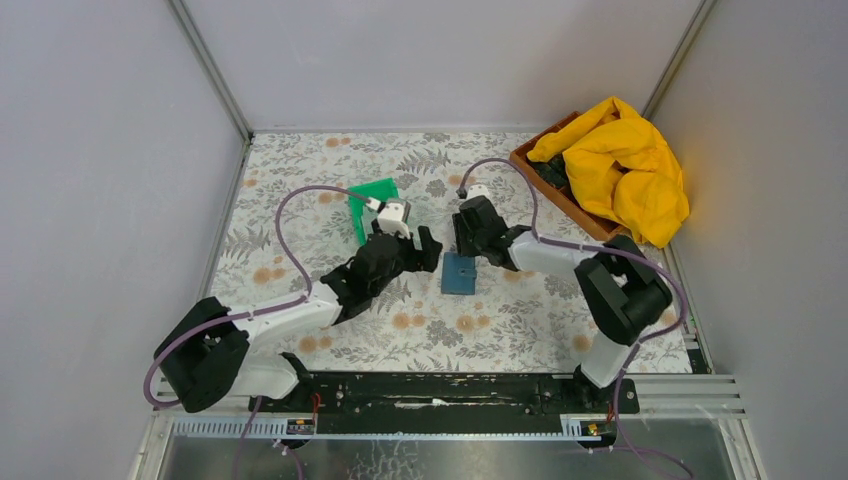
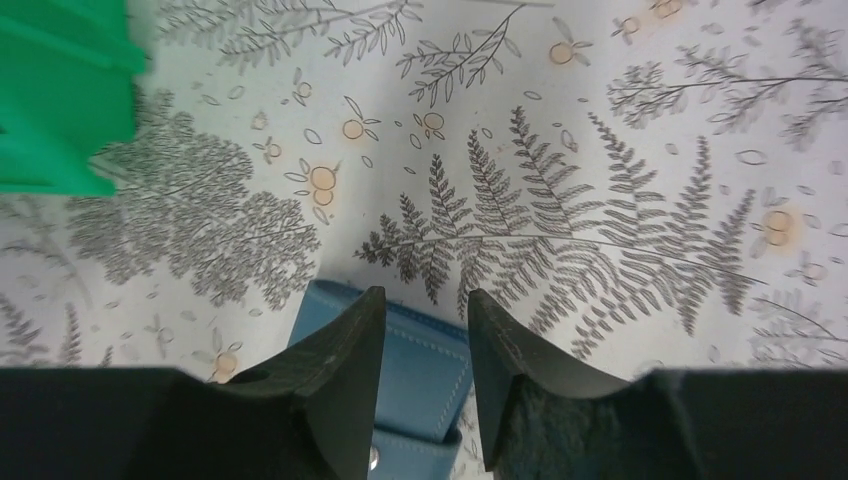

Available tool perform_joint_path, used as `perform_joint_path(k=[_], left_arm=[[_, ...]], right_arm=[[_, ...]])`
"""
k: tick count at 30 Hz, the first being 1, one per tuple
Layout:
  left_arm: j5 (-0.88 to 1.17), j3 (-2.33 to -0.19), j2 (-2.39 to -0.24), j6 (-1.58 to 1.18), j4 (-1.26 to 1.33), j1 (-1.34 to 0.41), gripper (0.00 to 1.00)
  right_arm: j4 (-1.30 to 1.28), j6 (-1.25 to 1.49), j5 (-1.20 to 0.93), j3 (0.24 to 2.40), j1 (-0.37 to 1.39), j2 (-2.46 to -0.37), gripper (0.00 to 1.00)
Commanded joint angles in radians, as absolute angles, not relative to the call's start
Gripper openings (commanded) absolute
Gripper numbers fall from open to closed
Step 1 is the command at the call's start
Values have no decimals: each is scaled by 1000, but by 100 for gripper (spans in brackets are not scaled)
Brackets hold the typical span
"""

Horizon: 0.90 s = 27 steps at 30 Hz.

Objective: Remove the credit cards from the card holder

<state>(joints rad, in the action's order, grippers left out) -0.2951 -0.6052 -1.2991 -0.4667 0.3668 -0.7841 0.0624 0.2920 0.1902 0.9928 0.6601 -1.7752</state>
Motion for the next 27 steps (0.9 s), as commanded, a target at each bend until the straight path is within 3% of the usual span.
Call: perform_joint_path(k=[1, 5, 7, 15, 27], left_arm=[[-218, -632, -1338, -406, 464, -825, 80], [-158, -641, -1401, -430, 467, -824, 20], [-109, -640, -1425, -444, 471, -824, 2], [203, -661, -1560, -532, 563, -811, 0], [61, -750, -1657, -576, 300, -766, 0]], right_arm=[[110, 271, 213, 944, 664, -1607, 45], [149, 272, 193, 863, 665, -1519, 46], [185, 268, 181, 807, 667, -1486, 46], [268, 235, 123, 704, 690, -1479, 46], [263, 204, 111, 704, 732, -1474, 48]])
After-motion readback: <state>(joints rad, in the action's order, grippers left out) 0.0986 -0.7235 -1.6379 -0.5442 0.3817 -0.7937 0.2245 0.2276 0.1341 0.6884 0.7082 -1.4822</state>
